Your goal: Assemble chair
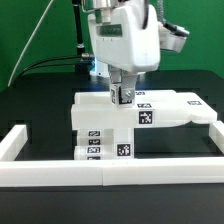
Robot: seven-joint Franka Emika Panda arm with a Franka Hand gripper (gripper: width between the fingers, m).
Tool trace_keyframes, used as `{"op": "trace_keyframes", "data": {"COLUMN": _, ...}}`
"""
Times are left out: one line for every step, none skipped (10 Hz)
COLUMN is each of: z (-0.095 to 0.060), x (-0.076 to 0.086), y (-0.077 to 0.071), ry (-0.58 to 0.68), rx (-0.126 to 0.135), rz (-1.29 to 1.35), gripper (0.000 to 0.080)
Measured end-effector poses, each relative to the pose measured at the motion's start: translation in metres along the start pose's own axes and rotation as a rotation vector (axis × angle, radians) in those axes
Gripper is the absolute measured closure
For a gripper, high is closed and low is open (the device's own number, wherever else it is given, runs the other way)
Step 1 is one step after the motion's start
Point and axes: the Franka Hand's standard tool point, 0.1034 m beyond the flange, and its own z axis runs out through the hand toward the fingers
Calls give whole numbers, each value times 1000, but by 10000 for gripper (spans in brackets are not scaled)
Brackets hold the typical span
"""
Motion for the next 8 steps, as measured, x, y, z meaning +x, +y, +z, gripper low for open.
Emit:
{"op": "trace_keyframes", "data": {"z": 0, "x": -1, "y": -1, "ry": -10, "rx": 10, "rz": 113, "gripper": 515}}
{"op": "trace_keyframes", "data": {"z": 1, "x": -2, "y": -2, "ry": -18, "rx": 27, "rz": 204, "gripper": 515}}
{"op": "trace_keyframes", "data": {"z": 1, "x": -5, "y": -3, "ry": -26, "rx": 29, "rz": 295, "gripper": 515}}
{"op": "trace_keyframes", "data": {"z": 1, "x": -5, "y": -3, "ry": -32, "rx": 30, "rz": 337, "gripper": 515}}
{"op": "trace_keyframes", "data": {"z": 1, "x": -5, "y": -3, "ry": -31, "rx": 30, "rz": 315, "gripper": 494}}
{"op": "trace_keyframes", "data": {"z": 1, "x": -6, "y": -3, "ry": -31, "rx": 30, "rz": 297, "gripper": 494}}
{"op": "trace_keyframes", "data": {"z": 1, "x": -7, "y": -3, "ry": -31, "rx": 30, "rz": 280, "gripper": 312}}
{"op": "trace_keyframes", "data": {"z": -1, "x": -10, "y": -4, "ry": -35, "rx": 21, "rz": 132, "gripper": 312}}
